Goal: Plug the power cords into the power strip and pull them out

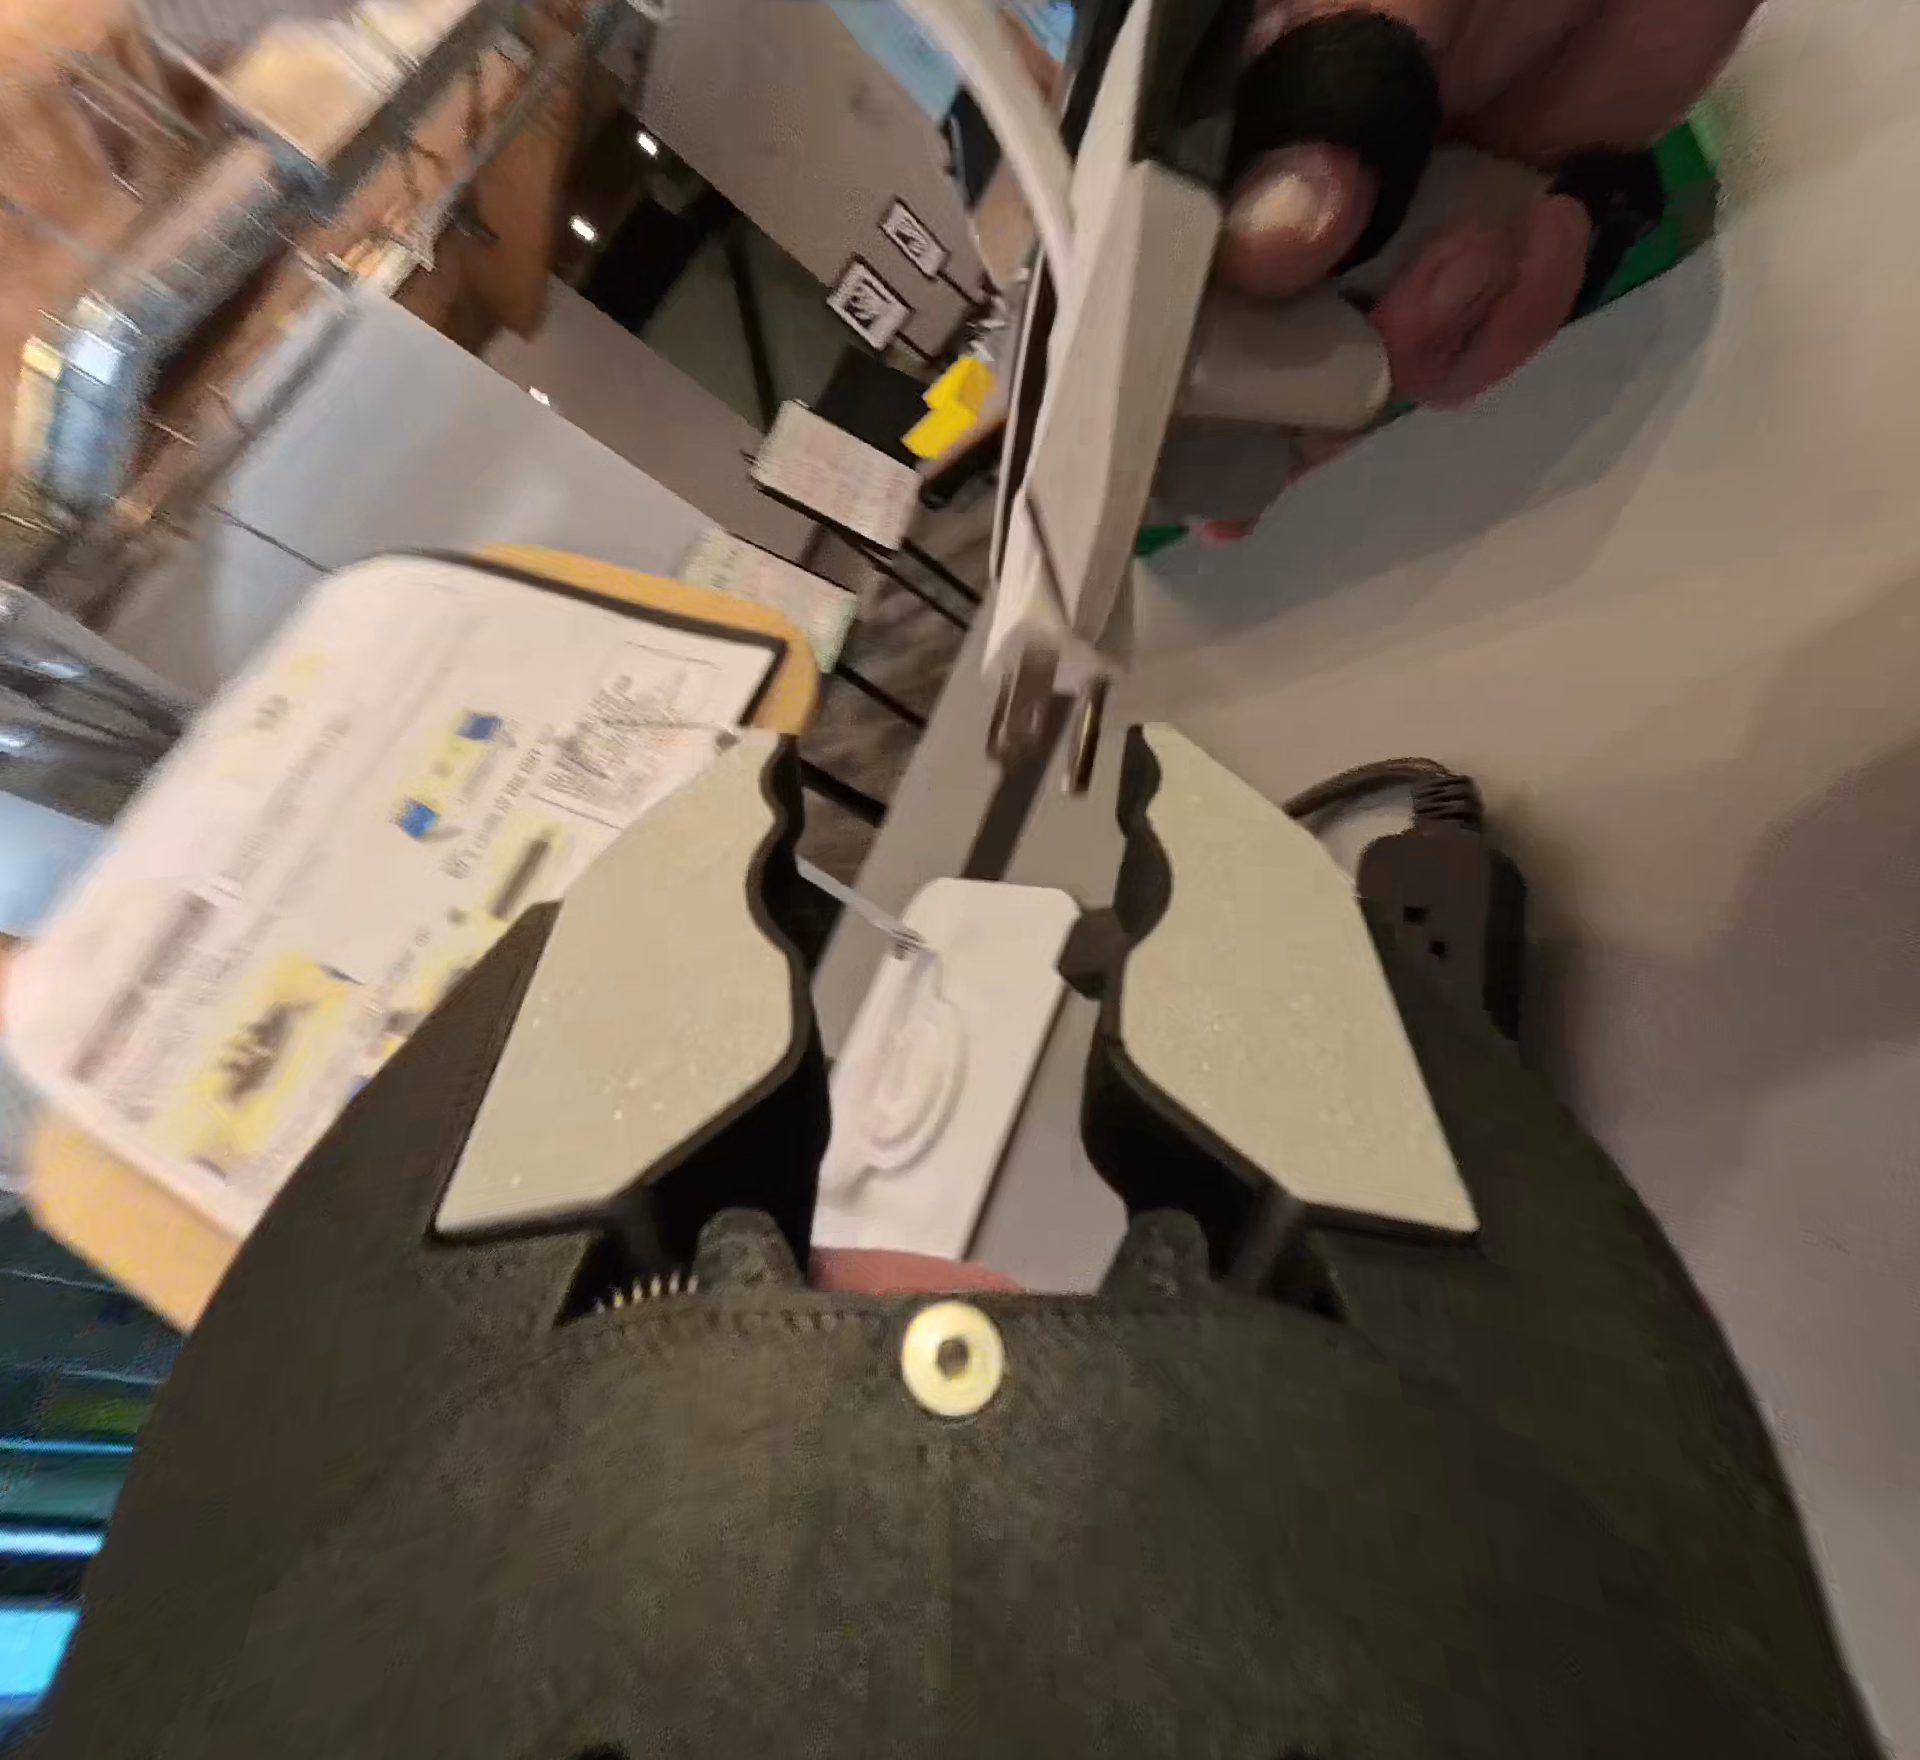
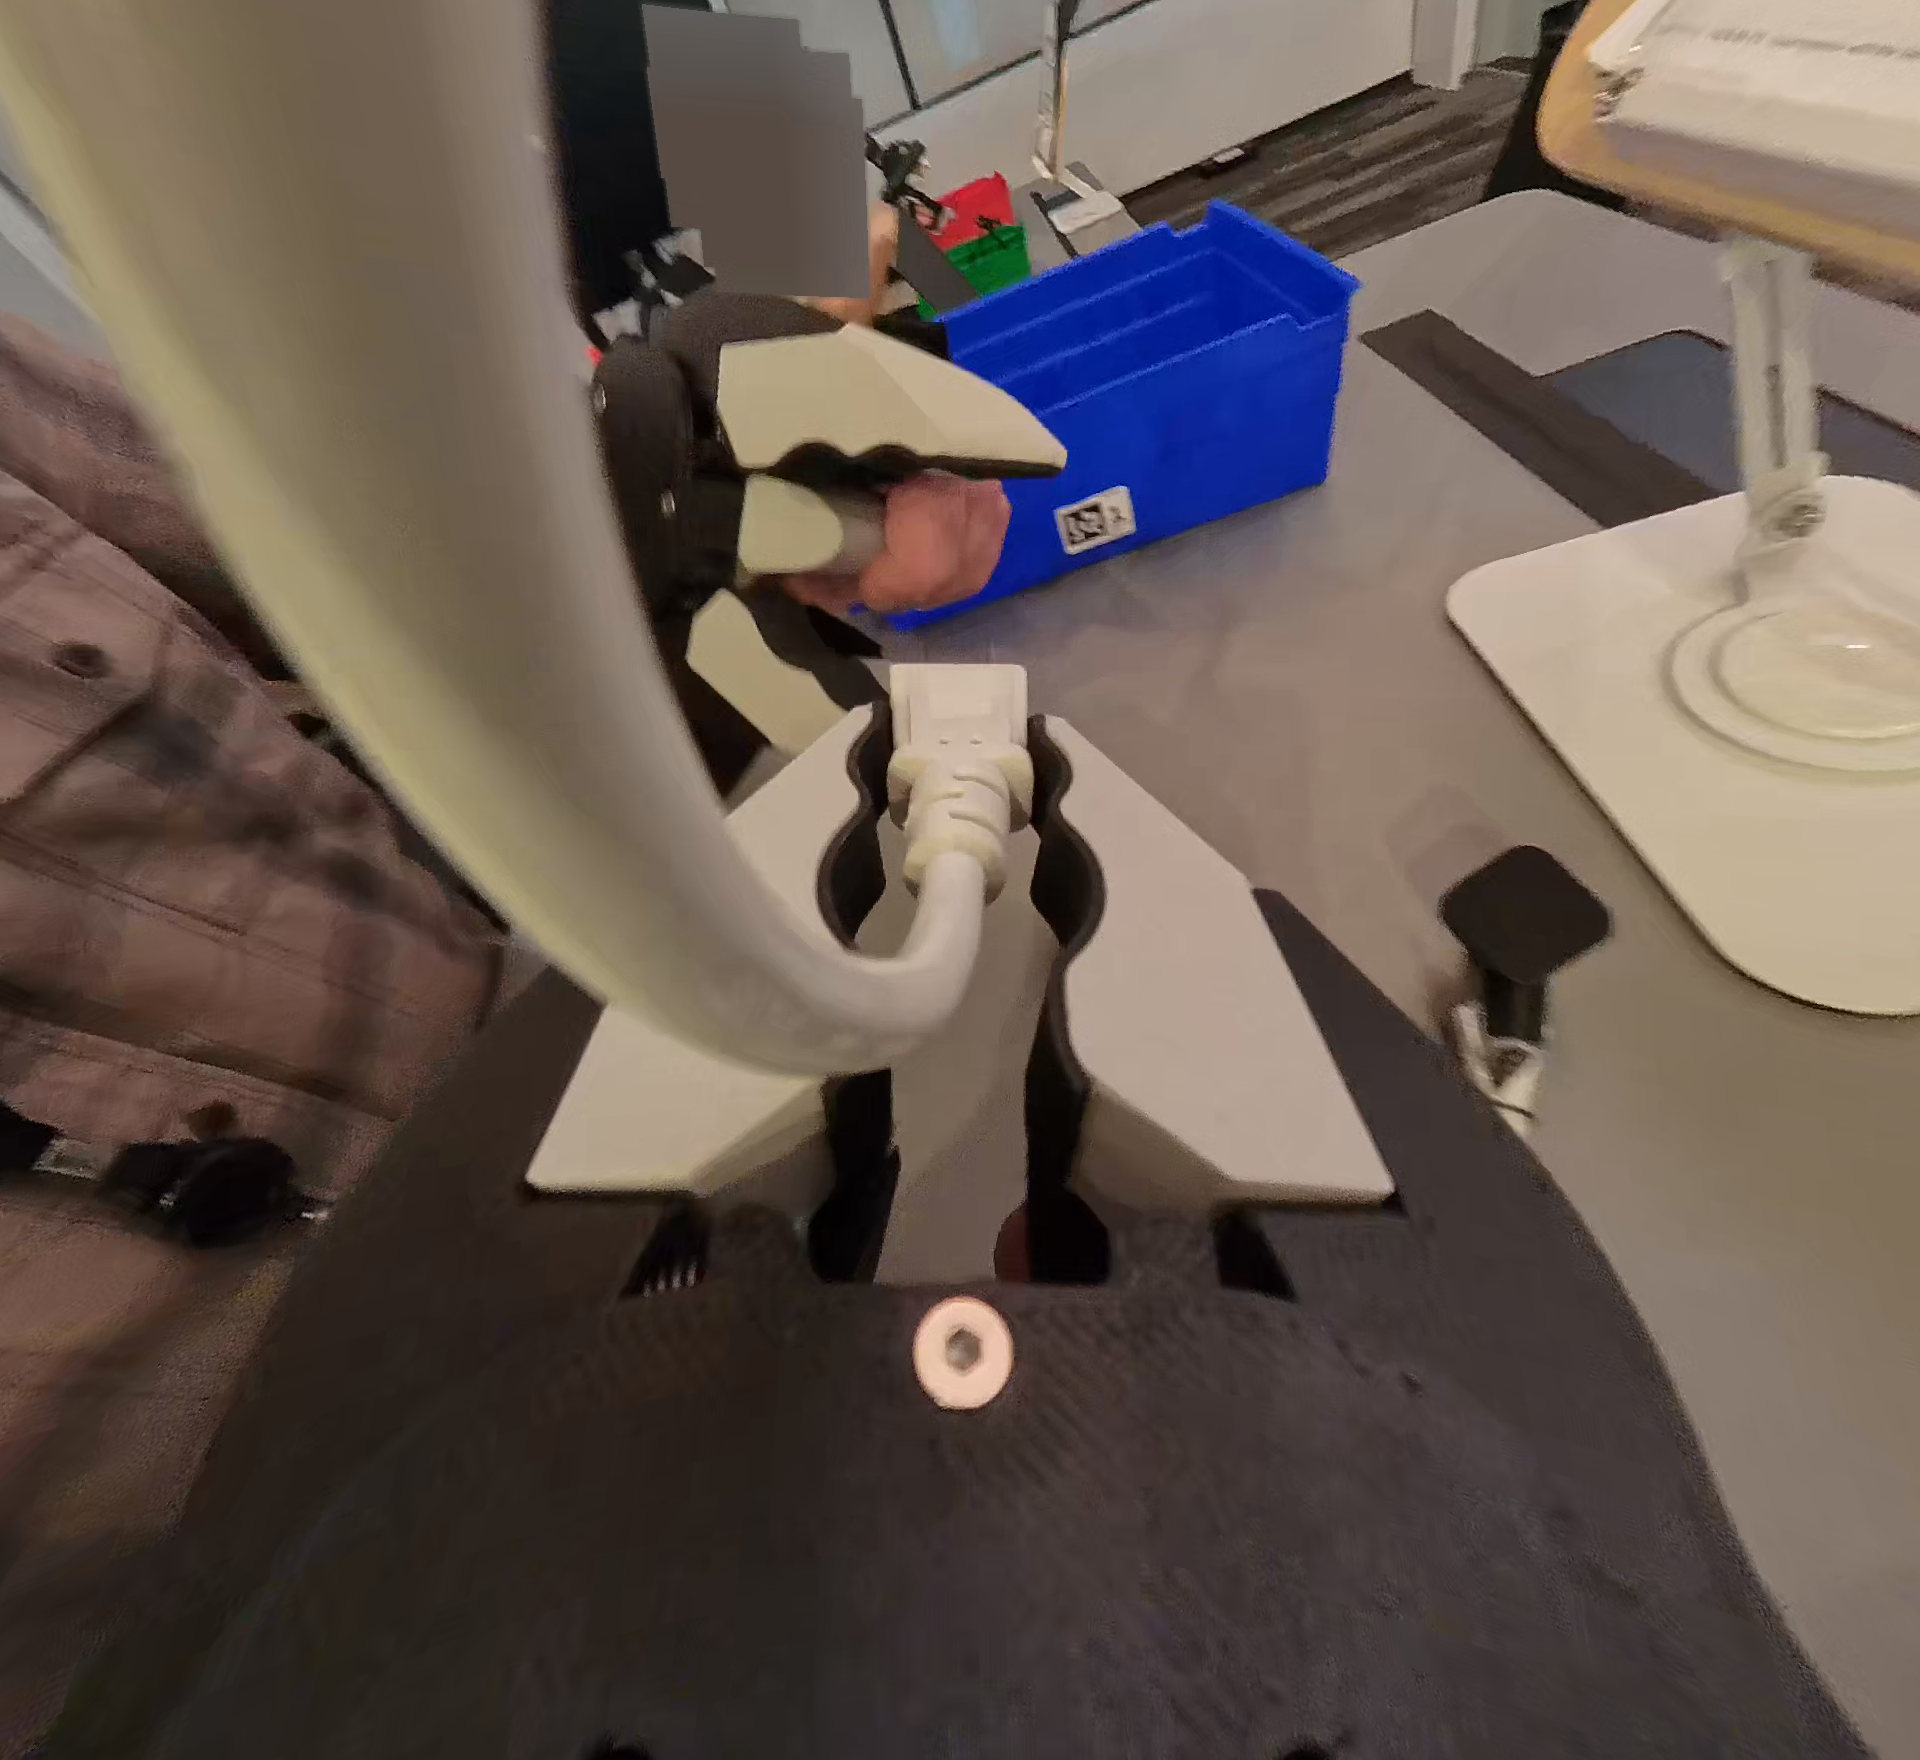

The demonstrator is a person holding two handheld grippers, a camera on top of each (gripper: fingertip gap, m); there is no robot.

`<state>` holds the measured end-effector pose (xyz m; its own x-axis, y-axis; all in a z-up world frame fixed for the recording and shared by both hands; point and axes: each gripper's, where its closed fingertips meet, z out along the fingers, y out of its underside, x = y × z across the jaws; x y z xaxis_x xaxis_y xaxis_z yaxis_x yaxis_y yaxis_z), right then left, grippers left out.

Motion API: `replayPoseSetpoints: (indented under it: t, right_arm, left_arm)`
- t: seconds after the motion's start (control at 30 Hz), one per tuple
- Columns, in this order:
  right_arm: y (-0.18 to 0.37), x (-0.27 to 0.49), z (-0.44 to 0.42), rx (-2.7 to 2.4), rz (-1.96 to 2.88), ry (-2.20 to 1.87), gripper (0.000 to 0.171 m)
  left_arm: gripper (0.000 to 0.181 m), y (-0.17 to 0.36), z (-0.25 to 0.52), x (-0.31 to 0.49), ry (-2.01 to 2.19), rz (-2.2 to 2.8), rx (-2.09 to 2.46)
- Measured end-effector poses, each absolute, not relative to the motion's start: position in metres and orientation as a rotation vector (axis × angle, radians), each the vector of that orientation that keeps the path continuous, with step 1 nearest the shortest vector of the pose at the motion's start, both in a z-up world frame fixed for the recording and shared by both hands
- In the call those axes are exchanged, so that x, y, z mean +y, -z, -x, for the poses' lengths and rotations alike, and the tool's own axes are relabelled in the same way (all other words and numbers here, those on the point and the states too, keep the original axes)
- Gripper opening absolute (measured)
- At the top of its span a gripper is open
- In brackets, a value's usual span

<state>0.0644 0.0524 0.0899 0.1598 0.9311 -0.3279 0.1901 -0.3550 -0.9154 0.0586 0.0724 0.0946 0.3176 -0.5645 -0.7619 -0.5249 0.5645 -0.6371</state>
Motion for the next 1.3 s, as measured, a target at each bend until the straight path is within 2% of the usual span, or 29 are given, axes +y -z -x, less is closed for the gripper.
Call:
replayPoseSetpoints:
  t: [0.03, 0.2, 0.33, 0.47, 0.63, 0.8, 0.97, 1.0, 1.03, 1.13, 1.23, 1.3]
  right_arm:
    - [-0.088, 0.055, -0.069, -1.112, 1.693, -1.196, 0.023]
    - [-0.075, 0.056, -0.083, -1.346, 1.689, -0.942, 0.024]
    - [-0.064, 0.058, -0.090, -1.500, 1.731, -0.763, 0.023]
    - [-0.055, 0.056, -0.093, -1.619, 1.763, -0.674, 0.023]
    - [-0.045, 0.054, -0.094, -1.675, 1.811, -0.656, 0.023]
    - [-0.040, 0.054, -0.094, -1.693, 1.838, -0.645, 0.023]
    - [-0.034, 0.056, -0.096, -1.702, 1.867, -0.634, 0.023]
    - [-0.033, 0.057, -0.097, -1.703, 1.869, -0.632, 0.023]
    - [-0.034, 0.057, -0.098, -1.704, 1.869, -0.632, 0.023]
    - [-0.034, 0.056, -0.099, -1.710, 1.872, -0.639, 0.023]
    - [-0.033, 0.057, -0.098, -1.713, 1.878, -0.642, 0.023]
    - [-0.031, 0.057, -0.099, -1.715, 1.886, -0.641, 0.023]
  left_arm:
    - [0.060, -0.088, -0.053, 0.077, 0.078, 1.118, 1.336]
    - [0.077, -0.026, -0.038, 0.081, 0.299, 1.437, 1.474]
    - [0.078, 0.013, -0.042, 0.071, 0.470, 1.574, 1.549]
    - [0.068, 0.036, -0.049, 0.074, 0.548, 1.642, 1.572]
    - [0.064, 0.059, -0.054, 0.078, 0.511, 1.684, 1.655]
    - [0.043, 0.076, -0.054, 0.081, 0.470, 1.723, 1.715]
    - [0.043, 0.076, -0.054, 0.082, 0.481, 1.709, 1.718]
    - [0.051, 0.072, -0.054, 0.086, 0.443, 1.691, 1.703]
    - [0.052, 0.067, -0.055, 0.086, 0.447, 1.667, 1.704]
    - [0.042, 0.049, -0.062, 0.081, 0.530, 1.628, 1.728]
    - [0.041, 0.062, -0.066, 0.079, 0.513, 1.654, 1.835]
    - [0.029, 0.064, -0.070, 0.077, 0.573, 1.660, 1.838]
